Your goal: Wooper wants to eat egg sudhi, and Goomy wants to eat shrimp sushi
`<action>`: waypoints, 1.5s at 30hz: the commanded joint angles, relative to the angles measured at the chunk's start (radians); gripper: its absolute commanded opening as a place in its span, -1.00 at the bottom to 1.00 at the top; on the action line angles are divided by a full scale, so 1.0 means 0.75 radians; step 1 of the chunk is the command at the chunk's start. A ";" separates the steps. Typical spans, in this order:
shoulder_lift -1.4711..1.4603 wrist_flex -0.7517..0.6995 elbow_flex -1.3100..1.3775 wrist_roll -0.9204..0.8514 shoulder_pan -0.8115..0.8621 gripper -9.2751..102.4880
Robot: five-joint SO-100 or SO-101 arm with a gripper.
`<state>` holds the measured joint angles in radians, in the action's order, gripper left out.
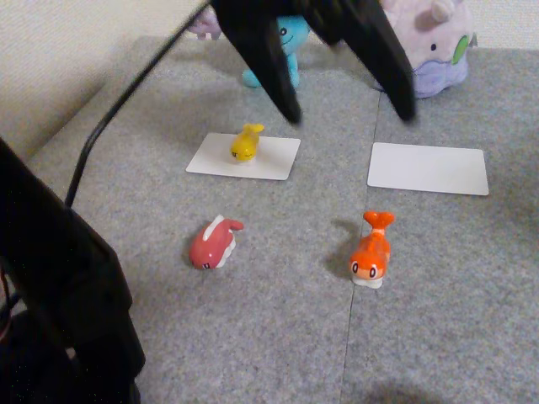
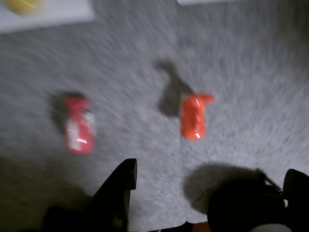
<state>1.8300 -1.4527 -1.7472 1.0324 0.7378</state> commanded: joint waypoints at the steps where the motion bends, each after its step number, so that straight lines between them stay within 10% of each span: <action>1: -0.020 0.115 -0.076 -0.123 0.166 -0.21; 20: -0.536 0.370 -0.108 -0.137 0.121 -0.22; 34: -0.540 0.411 -0.112 -0.139 0.164 -0.74; 45: -0.607 0.401 -0.092 -0.104 0.176 -0.78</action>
<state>1.3560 -1.1413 -1.8300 0.9327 0.8774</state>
